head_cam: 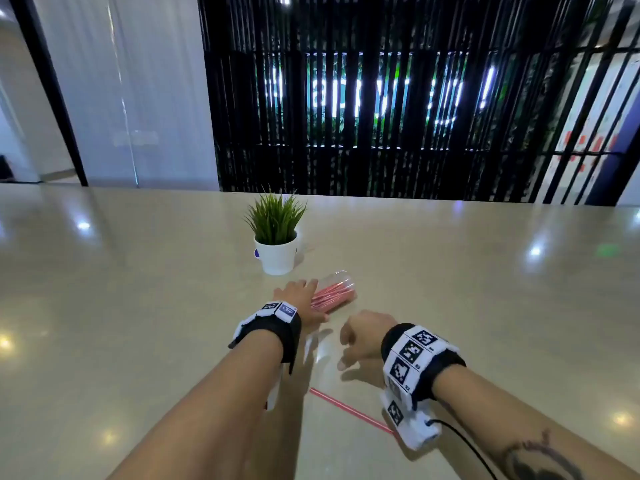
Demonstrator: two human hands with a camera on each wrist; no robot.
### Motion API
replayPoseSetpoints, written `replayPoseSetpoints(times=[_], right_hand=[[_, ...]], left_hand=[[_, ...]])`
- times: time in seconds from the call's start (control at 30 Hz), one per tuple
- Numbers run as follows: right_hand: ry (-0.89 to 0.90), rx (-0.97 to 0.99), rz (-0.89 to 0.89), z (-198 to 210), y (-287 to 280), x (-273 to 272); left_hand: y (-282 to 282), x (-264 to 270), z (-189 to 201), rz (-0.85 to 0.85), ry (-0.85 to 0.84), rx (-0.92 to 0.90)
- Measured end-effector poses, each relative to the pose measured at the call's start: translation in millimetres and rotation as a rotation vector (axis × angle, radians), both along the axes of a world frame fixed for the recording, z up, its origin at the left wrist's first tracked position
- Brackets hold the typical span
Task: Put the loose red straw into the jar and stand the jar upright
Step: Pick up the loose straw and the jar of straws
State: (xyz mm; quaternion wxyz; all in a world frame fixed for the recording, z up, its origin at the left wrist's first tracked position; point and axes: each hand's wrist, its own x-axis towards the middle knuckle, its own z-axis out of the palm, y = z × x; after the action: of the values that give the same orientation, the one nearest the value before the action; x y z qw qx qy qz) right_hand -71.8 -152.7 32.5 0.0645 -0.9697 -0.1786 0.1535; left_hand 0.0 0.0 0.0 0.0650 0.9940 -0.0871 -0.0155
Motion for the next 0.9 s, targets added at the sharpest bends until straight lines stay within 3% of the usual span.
replayPoseSetpoints(times=[0.17,0.4,0.6,0.9], right_hand=[[0.122,-0.068,0.069,-19,9,-10],[0.090,-0.093,0.090,-39,22,-20],[0.097,-0.050,0.087,-42,27,-18],[0.186,0.027,0.037,-51,25,-18]], left_hand=[[-3,-2,-7,0.034,0.021,0.015],[-8,0,-10,0.084,-0.069,0.098],[-4,-2,-13,0.202,-0.058,-0.011],[-2,-5,-24,0.184,0.022,-0.167]])
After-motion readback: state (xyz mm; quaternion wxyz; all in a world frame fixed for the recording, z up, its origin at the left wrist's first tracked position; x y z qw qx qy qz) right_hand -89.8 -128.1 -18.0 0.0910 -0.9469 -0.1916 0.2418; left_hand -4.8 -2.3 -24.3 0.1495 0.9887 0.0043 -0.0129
